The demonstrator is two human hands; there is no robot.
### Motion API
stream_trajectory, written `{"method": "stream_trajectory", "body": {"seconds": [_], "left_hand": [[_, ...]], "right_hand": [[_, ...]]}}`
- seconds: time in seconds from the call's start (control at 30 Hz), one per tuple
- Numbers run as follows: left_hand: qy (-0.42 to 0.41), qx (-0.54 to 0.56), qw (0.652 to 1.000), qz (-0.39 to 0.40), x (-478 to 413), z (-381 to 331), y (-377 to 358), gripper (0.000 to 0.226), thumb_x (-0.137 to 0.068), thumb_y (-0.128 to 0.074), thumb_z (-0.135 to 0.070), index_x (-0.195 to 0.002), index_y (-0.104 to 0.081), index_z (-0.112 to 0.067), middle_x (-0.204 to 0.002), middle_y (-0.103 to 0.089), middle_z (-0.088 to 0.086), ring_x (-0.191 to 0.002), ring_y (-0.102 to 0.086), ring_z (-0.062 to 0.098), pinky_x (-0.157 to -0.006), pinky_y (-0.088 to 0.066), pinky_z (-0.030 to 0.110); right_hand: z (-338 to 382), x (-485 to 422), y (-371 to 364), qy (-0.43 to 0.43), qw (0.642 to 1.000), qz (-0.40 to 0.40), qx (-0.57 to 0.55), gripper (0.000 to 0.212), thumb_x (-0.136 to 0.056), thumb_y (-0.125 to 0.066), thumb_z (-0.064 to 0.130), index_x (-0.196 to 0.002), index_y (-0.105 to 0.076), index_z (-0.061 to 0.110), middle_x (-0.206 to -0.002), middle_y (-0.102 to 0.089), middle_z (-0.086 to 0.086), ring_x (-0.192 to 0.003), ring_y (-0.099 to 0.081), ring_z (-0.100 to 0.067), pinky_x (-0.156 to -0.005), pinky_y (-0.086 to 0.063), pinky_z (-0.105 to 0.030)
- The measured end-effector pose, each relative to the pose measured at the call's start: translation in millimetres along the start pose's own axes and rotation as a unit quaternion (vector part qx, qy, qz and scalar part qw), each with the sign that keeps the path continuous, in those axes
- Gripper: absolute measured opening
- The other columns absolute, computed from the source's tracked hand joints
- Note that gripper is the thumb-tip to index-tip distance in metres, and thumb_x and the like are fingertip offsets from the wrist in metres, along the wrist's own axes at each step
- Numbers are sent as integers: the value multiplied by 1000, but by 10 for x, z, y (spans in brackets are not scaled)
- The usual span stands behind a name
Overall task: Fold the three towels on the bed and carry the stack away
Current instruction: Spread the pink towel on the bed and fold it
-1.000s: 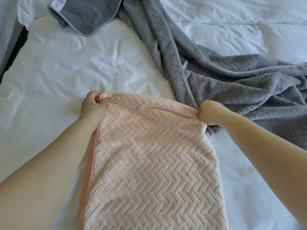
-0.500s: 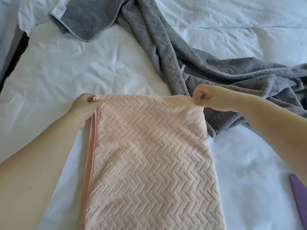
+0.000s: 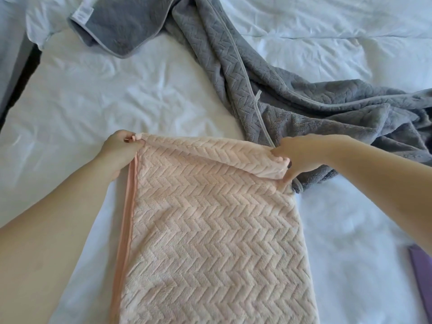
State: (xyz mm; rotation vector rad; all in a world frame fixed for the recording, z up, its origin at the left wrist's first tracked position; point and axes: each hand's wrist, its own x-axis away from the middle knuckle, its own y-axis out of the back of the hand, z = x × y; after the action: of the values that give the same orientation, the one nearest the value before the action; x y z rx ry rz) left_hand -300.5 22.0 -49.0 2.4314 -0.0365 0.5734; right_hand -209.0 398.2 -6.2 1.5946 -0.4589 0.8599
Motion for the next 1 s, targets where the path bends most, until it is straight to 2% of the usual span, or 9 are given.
{"method": "stream_trajectory", "body": {"seconds": [0.13,0.3,0.4,0.53,0.67,0.77,0.83,0.9,1.0], "left_hand": [[-7,0,1000,0,17,-2,33,22,-89,-61,-15,-110,-60,-8,-105,-60,10,-95,-55,22,-90,-44,38],[-8,15,1000,2,35,-62,42,16,-90,-60,-13,-106,-60,-11,-115,-61,19,-108,-59,33,-102,-45,49],[-15,20,1000,-8,44,-87,28,12,-89,-62,-14,-101,-60,-14,-106,-62,12,-101,-59,26,-102,-45,47],[-15,32,999,-8,28,-100,31,12,-89,-62,-12,-100,-61,-14,-102,-60,8,-98,-58,21,-102,-45,45],[-11,51,999,-8,25,-66,79,10,-89,-63,-10,-99,-62,-12,-103,-63,11,-99,-59,24,-103,-45,46],[-11,53,999,-6,31,-29,90,6,-88,-63,-11,-90,-62,-17,-102,-64,9,-96,-59,22,-100,-47,43],[-15,28,999,1,39,-17,49,7,-88,-64,-13,-92,-61,-18,-98,-63,6,-93,-58,21,-91,-49,35],[-15,-29,999,1,74,-28,-14,12,-85,-65,-16,-97,-62,-19,-93,-60,0,-88,-57,18,-78,-46,25],[-41,-214,970,-106,213,-147,-168,21,-79,-61,-25,-100,-64,-21,-122,-48,8,-111,-50,32,-94,-44,37]], "right_hand": [[-186,34,97,-56,995,-80,24,91,-62,-50,85,-135,-42,32,-123,-59,6,-107,-58,-22,-81,-52,-39],[-332,66,328,-48,991,-112,-54,103,-47,-42,88,-121,-59,18,-112,-64,0,-87,-53,-18,-74,-43,-30],[-399,52,364,-35,988,-130,-70,93,-51,-47,83,-107,-67,11,-97,-69,-1,-89,-62,-24,-75,-47,-33],[-466,46,389,-52,980,-143,-130,55,-57,-59,72,-85,-68,25,-50,-65,12,-66,-60,-3,-59,-35,-21],[-501,99,406,-39,971,-141,-191,51,-46,-51,83,-67,-59,38,-54,-65,22,-68,-59,2,-69,-38,-25],[-547,223,387,-44,957,-101,-269,49,-61,-40,83,-73,-67,44,-66,-70,21,-65,-65,6,-88,-33,-32],[-494,289,329,-50,958,-77,-270,53,-65,-34,82,-79,-66,41,-68,-70,22,-65,-66,5,-88,-35,-32],[-344,303,213,-44,960,-82,-264,39,-72,-45,72,-79,-67,40,-66,-70,19,-69,-65,0,-81,-43,-27],[-71,294,21,-41,940,-167,-294,15,-78,-68,48,-86,-72,36,-72,-64,24,-75,-59,6,-69,-41,-18]]}}
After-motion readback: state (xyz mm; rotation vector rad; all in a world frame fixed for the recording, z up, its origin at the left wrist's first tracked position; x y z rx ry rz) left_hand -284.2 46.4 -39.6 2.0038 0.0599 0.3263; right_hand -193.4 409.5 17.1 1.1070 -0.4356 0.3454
